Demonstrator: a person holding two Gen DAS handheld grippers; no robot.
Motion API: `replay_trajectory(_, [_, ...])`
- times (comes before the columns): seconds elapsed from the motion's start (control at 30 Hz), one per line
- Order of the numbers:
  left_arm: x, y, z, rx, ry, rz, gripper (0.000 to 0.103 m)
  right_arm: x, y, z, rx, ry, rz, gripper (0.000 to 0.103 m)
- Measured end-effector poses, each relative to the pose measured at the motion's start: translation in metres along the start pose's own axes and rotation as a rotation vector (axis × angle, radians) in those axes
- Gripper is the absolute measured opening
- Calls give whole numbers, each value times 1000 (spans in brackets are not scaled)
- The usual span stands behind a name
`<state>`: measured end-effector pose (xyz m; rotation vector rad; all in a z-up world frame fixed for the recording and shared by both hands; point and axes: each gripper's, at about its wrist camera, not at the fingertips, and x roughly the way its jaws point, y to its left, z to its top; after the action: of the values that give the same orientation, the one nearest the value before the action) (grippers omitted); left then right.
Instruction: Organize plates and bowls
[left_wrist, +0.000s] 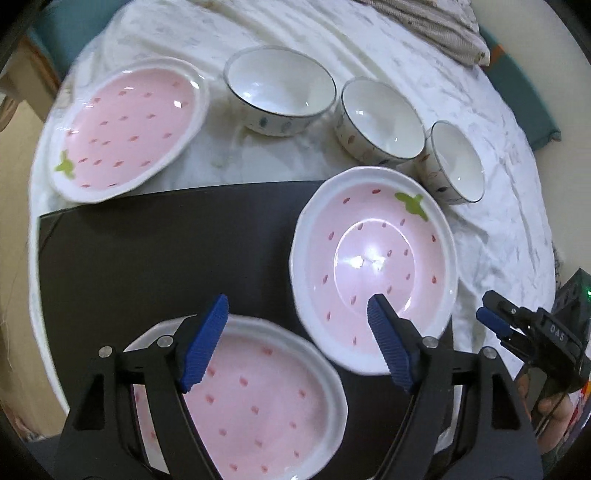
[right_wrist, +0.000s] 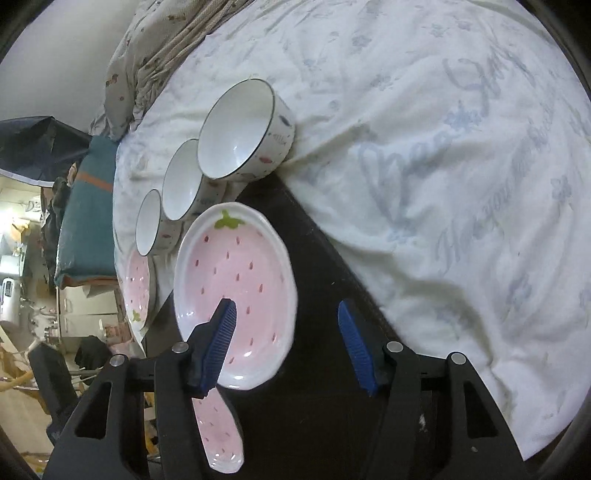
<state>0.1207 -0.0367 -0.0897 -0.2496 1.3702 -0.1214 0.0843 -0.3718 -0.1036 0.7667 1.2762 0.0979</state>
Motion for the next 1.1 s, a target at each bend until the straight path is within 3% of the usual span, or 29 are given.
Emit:
replay_trajectory(0.17, [25, -3, 16, 38, 10, 34, 75, 19, 1, 7, -18, 39, -22, 60])
replay_trajectory(0.3, [36, 4, 21, 2, 17, 1, 75, 31, 12, 8, -77, 46, -41, 60])
replay_trajectory(0.5, [50, 11, 26, -8, 16, -8, 75, 39, 10, 9, -56, 57, -43, 59])
replay_trajectory(0.57, [53, 13, 26, -6, 7, -16, 74, 43, 13, 10, -68, 56, -49, 54])
replay_trajectory(0.67, [61, 14, 29, 2, 22, -47, 56, 51, 16, 10, -85, 71, -57, 37])
replay_trajectory(0.8, [63, 16, 30, 3, 25, -53, 46, 60, 21, 9, -107, 85, -64, 33])
replay_trajectory(0.9, [64, 14, 31, 31, 28, -29, 34, 66, 23, 9, -122, 85, -68, 28])
replay_trajectory(1.03, [65, 6, 31, 53, 45, -53, 16, 76, 20, 12, -125, 92, -85, 20])
replay_trajectory(1.1, [64, -1, 30, 74, 41, -20, 17, 78, 19, 13, -122, 84, -89, 19])
